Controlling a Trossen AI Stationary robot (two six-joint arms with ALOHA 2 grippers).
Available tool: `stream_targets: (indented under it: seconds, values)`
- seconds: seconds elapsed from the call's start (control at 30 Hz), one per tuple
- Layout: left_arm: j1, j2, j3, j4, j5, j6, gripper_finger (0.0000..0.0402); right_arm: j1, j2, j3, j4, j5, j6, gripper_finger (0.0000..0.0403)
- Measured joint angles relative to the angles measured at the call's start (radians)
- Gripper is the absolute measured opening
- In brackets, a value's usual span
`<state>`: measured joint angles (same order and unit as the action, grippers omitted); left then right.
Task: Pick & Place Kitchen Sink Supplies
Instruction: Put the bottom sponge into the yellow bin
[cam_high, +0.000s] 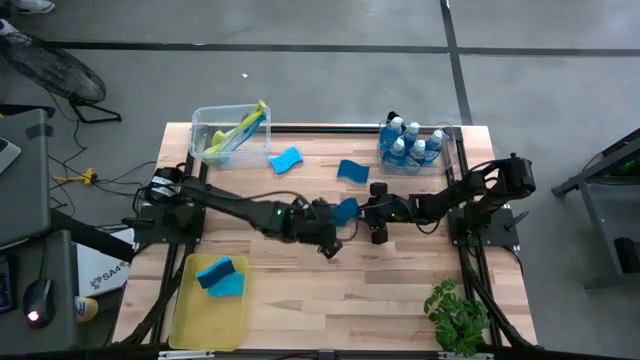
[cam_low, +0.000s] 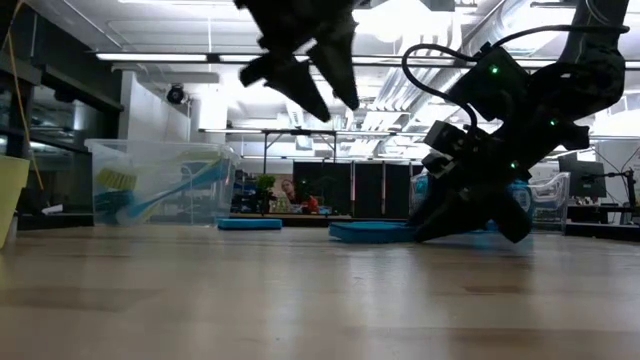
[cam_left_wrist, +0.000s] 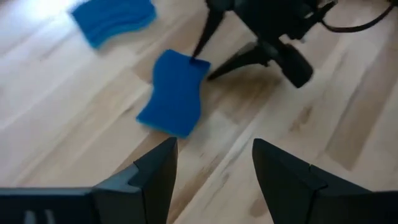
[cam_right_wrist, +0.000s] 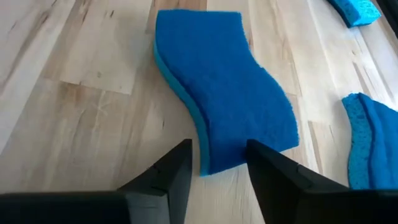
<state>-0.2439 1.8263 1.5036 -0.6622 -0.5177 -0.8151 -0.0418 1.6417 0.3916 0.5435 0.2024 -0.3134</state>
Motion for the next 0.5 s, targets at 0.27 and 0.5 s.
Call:
stream_targets:
  seconds: [0.27,0.5]
  values:
    - [0.103,0.054,0.0,0.106,0.206,0.119,0.0204,0.0,0.0,-0.001,-0.015,0.027,0.04,0.0106]
    - [0.149,0.078,0.0,0.12,0.222,0.133,0.0204,0.001,0.0,-0.002,-0.035,0.045,0.054,0.0034]
